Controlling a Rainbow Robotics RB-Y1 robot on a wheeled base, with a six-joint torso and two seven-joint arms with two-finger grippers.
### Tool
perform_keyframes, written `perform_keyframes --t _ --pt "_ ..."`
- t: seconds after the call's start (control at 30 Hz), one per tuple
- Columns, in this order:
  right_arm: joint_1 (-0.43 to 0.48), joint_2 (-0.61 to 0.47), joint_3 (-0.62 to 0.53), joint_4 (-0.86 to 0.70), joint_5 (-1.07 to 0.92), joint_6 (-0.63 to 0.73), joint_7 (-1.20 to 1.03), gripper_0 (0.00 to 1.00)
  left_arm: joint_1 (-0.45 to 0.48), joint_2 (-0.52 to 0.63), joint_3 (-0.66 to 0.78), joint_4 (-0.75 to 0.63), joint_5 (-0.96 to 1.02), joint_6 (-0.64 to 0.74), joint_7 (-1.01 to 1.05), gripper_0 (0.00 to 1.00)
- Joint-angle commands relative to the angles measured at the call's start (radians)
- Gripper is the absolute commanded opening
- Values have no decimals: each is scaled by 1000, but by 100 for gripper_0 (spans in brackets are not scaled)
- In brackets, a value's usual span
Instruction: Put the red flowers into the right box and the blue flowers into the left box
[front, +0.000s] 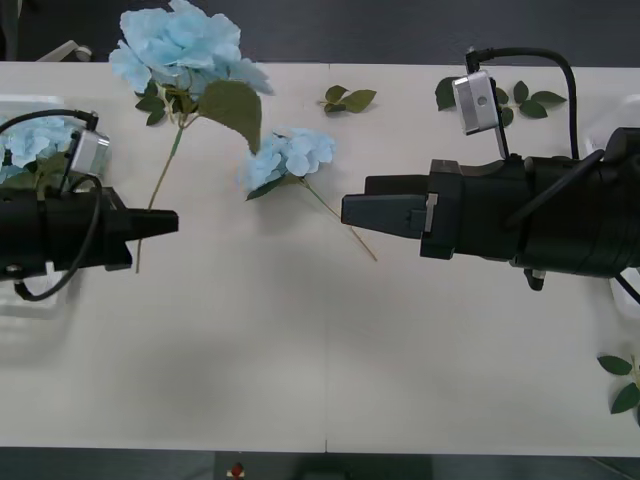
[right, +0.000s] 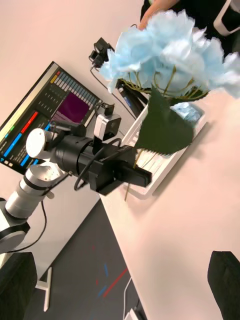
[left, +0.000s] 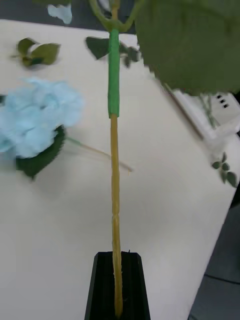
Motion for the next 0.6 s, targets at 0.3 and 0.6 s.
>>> perform_keyframes --t 0.3,0.6 --pt "7 -304 -58 112 -348 0 256 100 -38 92 190 71 -376 57 122 0" --pt "54 -523 -59 209 -616 3 609 100 72 92 247 72 -549 -170 124 0"
